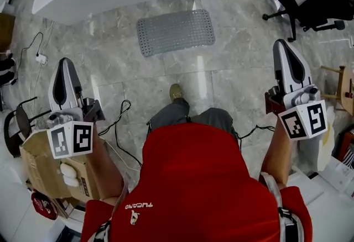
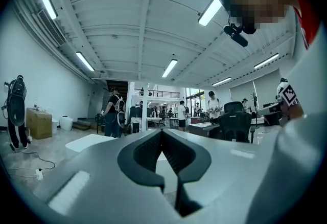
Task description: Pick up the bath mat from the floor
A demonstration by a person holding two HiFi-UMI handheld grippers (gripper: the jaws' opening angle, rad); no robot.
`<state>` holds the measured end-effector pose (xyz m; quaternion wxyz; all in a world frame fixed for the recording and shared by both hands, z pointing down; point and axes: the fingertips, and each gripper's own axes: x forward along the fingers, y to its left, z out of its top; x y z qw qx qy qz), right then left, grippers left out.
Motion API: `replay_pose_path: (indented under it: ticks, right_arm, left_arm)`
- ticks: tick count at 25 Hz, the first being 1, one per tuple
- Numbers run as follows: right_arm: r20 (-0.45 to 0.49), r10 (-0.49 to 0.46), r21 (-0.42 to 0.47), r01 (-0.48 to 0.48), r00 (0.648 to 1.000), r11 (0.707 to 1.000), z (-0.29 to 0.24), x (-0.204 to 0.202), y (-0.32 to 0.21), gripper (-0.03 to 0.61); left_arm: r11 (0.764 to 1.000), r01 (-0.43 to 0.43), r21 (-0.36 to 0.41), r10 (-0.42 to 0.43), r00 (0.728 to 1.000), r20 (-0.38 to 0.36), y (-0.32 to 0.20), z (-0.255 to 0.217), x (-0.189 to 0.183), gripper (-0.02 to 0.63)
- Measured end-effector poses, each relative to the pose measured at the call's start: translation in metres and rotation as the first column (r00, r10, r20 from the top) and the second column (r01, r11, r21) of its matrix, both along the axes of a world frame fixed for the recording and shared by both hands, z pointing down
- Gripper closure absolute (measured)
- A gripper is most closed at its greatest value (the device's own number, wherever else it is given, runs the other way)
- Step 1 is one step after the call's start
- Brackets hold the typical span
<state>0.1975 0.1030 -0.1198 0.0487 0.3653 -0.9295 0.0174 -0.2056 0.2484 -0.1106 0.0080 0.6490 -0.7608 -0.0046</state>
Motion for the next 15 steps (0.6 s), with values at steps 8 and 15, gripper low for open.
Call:
replay_pose_path:
  ticks: [8, 15]
  right_arm:
    - [-0.038, 0.022, -0.006, -0.022, 0.999, 1.000, 0.007, -0.028, -0.034, 0.577]
    - [-0.057, 0.012, -0.024, -0.014, 0.998, 1.000, 0.014, -0.041, -0.054, 0.577]
  left_arm:
    - [1.000, 0.007, -0.009, -0.007, 1.000, -0.029, -0.036, 0.013, -0.040, 0.609]
    - [0.999, 0.013, -0.040, -0.015, 0.999, -0.043, -0.053, 0.024, -0.049, 0.609]
